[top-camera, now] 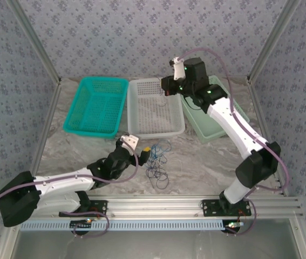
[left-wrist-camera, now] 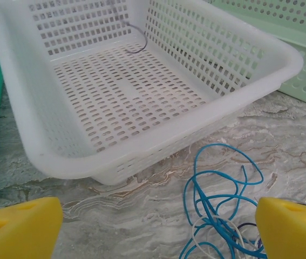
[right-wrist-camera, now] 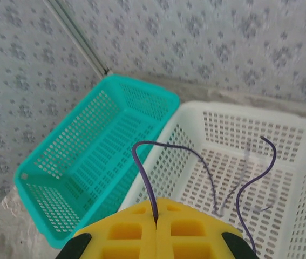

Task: Untangle the cables

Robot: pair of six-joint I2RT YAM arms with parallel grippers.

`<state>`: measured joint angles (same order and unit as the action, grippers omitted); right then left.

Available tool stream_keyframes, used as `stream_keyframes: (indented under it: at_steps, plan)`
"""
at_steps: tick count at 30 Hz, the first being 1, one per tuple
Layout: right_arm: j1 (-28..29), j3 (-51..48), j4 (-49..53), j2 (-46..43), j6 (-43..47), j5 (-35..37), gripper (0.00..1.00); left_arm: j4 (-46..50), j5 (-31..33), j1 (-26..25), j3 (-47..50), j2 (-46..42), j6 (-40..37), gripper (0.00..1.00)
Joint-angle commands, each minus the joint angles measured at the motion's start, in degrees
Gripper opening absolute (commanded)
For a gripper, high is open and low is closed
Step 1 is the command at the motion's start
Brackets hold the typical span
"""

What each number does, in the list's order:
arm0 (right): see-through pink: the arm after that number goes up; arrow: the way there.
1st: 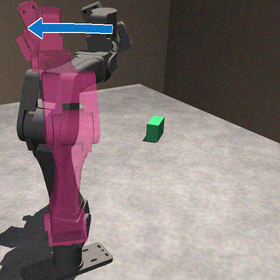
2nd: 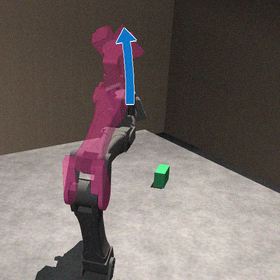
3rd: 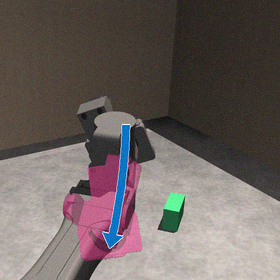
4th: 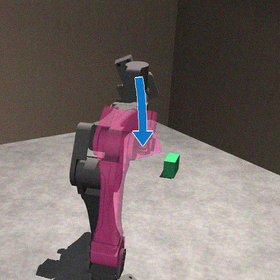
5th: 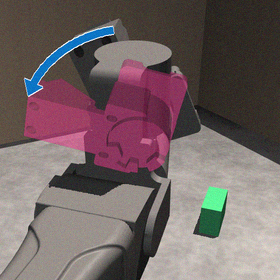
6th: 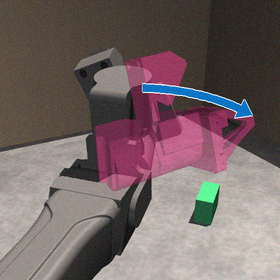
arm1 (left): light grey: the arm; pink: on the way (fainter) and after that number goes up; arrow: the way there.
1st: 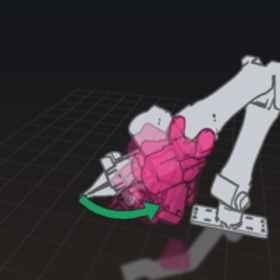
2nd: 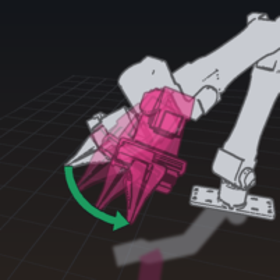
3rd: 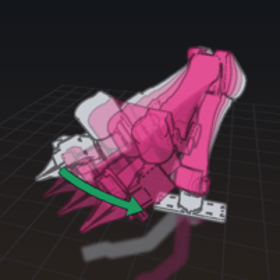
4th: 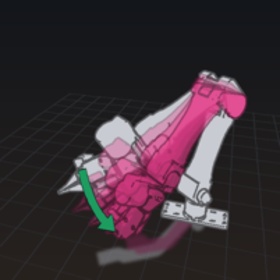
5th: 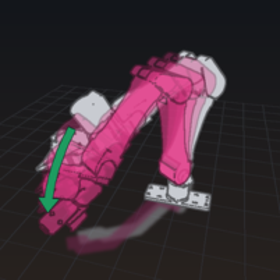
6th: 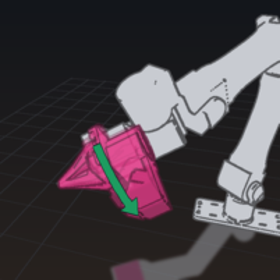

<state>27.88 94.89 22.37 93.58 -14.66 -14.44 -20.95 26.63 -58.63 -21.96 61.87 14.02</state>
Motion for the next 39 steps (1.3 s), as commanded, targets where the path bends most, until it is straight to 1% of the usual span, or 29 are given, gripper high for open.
stream_keyframes:
  at_steps: [1, 2, 3, 5, 6, 7, 9, 11, 14, 15, 17, 21, 23, 24, 25, 26, 27, 29, 31, 33, 39]
  plan:
    - [-0.36, 0.18, -1.25, 2.98, -1.00, -2.78, 0.00, 0.76, 1.57, -0.43, 0.88, -2.21, -0.51, 0.93]
    - [-0.32, 0.36, -0.59, 3.94, -0.86, -3.31, 0.09, 0.95, 1.58, -0.43, 0.95, -2.49, -0.49, 0.93]
    - [-0.24, 0.69, 0.39, 4.78, -0.50, -3.85, 0.29, 1.15, 1.50, -0.43, 0.95, -2.62, -0.40, 0.93]
    - [-0.28, 1.08, 2.44, 5.56, 1.07, -3.79, 0.46, 1.22, 1.45, -0.43, 0.84, -2.72, -0.33, 0.94]
    - [-0.28, 0.76, 2.91, 5.13, 1.78, -3.31, 0.59, 1.18, 1.48, -0.43, 0.71, -2.64, -0.35, 0.93]
    - [-0.28, 0.29, 3.03, 4.29, 2.38, -2.58, 0.69, 1.25, 1.56, -0.48, 0.69, -2.55, -0.31, 0.94]
    - [-0.27, -0.62, 3.48, 1.88, 3.97, -1.03, 0.82, 1.42, 2.27, -0.43, 0.56, -2.30, -0.09, 0.94]
    - [-0.25, -1.18, 5.22, -1.10, 5.84, 0.56, 0.88, 1.62, 2.97, -0.43, 0.43, -2.19, 0.28, 0.94]
    - [-0.03, -3.74, 8.83, -6.63, 7.61, 3.31, 0.88, 1.62, 3.14, -0.43, 0.51, -2.37, 0.57, 0.95]
    - [0.07, -5.96, 9.89, -9.09, 7.65, 4.14, 0.88, 1.54, 3.19, -0.43, 0.43, -2.45, 0.66, 0.95]
    - [0.27, -11.15, 11.42, -13.69, 7.02, 4.55, 0.83, 1.36, 3.51, -0.43, 0.51, -2.53, 0.88, 0.95]
    - [2.24, -26.99, 11.82, -23.57, 4.01, 4.73, 0.69, 0.63, 4.30, -0.34, 0.84, -2.71, 1.15, 0.97]
    - [4.94, -34.68, 11.81, -27.52, 3.36, 6.87, 0.66, 0.56, 4.48, -0.26, 0.78, -2.89, 1.10, 0.98]
    - [7.17, -38.02, 11.63, -29.49, 3.23, 9.37, 0.65, 0.53, 4.61, -0.18, 0.83, -3.00, 1.14, 0.99]
    - [9.36, -41.83, 10.50, -31.19, 2.70, 11.53, 0.65, 0.53, 4.81, -0.09, 0.84, -3.11, 1.46, 0.99]
    - [11.06, -44.96, 8.47, -32.55, 2.13, 11.88, 0.64, 0.63, 4.92, 0.05, 0.91, -3.15, 1.83, 0.99]
    - [12.67, -48.31, 5.34, -34.15, 1.12, 11.19, 0.64, 0.53, 4.77, 0.22, 0.95, -3.20, 2.46, 0.99]
    - [14.10, -55.39, -1.07, -36.10, -0.89, 8.88, 0.63, 0.35, 4.46, 0.70, 1.12, -3.33, 3.52, 0.99]
    - [14.37, -61.02, -6.57, -36.76, -4.02, 8.24, 0.55, 0.38, 3.68, 1.00, 1.17, -3.59, 4.14, 0.99]
    - [14.92, -64.40, -11.16, -36.59, -5.56, 7.67, 0.52, 0.45, 3.17, 1.06, 1.19, -3.77, 4.43, 0.99]
    - [18.33, -68.33, -20.40, -34.94, -6.76, 7.85, 0.51, 0.52, 2.63, 1.24, 0.95, -3.33, 4.75, 1.00]
